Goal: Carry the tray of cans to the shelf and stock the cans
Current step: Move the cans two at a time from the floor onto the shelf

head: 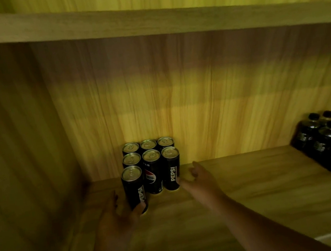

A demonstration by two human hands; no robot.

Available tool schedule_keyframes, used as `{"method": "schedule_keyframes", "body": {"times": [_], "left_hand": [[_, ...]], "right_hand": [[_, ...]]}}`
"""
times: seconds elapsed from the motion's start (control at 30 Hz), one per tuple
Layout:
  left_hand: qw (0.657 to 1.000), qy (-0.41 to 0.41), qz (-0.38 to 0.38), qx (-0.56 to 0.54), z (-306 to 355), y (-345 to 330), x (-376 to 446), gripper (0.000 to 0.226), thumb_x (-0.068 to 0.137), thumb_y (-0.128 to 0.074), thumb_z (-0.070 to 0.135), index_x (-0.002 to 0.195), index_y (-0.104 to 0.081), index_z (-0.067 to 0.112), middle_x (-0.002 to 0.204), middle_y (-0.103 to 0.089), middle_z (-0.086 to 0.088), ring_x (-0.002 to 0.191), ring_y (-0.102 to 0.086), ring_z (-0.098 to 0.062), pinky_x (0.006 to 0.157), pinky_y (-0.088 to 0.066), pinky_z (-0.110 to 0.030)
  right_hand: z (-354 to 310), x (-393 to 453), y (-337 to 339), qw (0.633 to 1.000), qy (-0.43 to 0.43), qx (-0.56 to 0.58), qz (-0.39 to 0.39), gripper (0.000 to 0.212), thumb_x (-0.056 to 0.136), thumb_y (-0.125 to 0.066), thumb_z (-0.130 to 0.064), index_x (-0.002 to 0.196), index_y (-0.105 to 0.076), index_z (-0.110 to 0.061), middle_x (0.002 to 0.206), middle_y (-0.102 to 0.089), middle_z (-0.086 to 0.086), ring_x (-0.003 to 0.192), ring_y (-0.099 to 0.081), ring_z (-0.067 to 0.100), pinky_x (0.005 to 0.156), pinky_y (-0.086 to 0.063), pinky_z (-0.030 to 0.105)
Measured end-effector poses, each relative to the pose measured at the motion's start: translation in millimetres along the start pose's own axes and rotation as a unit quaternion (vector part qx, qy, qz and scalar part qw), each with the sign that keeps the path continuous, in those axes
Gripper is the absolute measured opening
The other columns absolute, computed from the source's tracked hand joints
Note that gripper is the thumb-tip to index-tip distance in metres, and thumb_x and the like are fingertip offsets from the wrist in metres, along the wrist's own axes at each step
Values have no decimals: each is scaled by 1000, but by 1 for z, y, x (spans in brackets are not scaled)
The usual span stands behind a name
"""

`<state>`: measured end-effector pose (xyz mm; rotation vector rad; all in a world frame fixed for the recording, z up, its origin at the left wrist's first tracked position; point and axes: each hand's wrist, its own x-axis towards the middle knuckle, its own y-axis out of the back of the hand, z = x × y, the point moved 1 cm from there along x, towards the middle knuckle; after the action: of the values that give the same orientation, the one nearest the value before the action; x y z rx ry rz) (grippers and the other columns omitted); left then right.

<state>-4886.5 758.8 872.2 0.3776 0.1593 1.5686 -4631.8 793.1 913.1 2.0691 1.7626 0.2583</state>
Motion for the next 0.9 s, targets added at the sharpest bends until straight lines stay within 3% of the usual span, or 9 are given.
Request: {"method": "schedule_keyframes", "body": {"times": [0.07,0.13,0.23,0.3,0.4,0.53,0.63,0.8,0.9], "left_hand": [[948,-77,-31,-308,-19,1,-7,64,103,-13,53,154,-32,18,159,-31,-5,149,-23,-24,121,-4,-35],[934,-44,-61,-349,-29,-6,-19,64,104,-7,48,154,-27,13,160,-28,-12,149,-22,-27,120,-1,-39],[999,-40,-34,5,-20,-21,-36,61,81,-68,62,136,-54,41,148,-48,-10,137,-44,-33,115,-27,-57],[984,32,7,177,-1,-27,-38,67,82,-64,64,141,-48,37,153,-41,-2,141,-38,-30,114,-33,-51],[941,-23,48,335,38,-32,-56,82,82,-35,82,150,-34,35,155,-37,5,142,-33,-22,112,-36,-45],[882,-53,43,466,62,-36,-72,87,80,-17,81,153,-29,36,163,-23,3,150,-19,-24,117,-22,-46],[850,-46,20,524,81,-37,-84,82,82,-24,78,145,-48,32,155,-39,-5,142,-37,-32,110,-30,-52],[839,-30,26,543,113,-44,-127,79,81,-29,78,145,-45,35,155,-39,-5,143,-36,-30,111,-29,-52],[828,-25,27,559,134,-61,-164,84,78,-23,79,150,-37,37,161,-28,-2,148,-23,-28,116,-20,-48]], "right_hand": [[21,-20,8,998,9,-55,6,84,85,-71,-47,154,-27,-26,155,-38,0,139,-40,22,105,-41,33],[37,-36,18,993,32,-116,6,74,89,-63,-51,152,-32,-29,155,-37,-2,139,-40,19,102,-39,27],[46,-55,33,982,74,-171,5,66,92,-55,-56,150,-34,-34,154,-37,-6,136,-42,15,95,-38,21],[47,-66,42,967,110,-228,0,66,92,-48,-60,151,-31,-36,156,-33,-7,140,-37,14,104,-38,27],[40,-84,56,927,166,-337,-8,66,95,-39,-63,154,-24,-35,161,-22,-9,146,-23,13,112,-34,33],[29,-107,77,875,220,-431,-12,70,95,-30,-66,156,-13,-36,165,-5,-9,151,-3,15,119,-18,38],[24,-123,96,860,222,-459,-25,72,94,-27,-68,156,-6,-38,165,5,-8,151,5,15,120,-8,39],[19,-157,129,860,232,-455,-27,85,84,-14,-81,156,-6,-38,165,6,-8,151,6,16,120,-7,40],[31,-182,154,850,260,-456,-31,79,89,-27,-75,156,-14,-35,165,0,-7,151,2,16,120,-10,40]]}}
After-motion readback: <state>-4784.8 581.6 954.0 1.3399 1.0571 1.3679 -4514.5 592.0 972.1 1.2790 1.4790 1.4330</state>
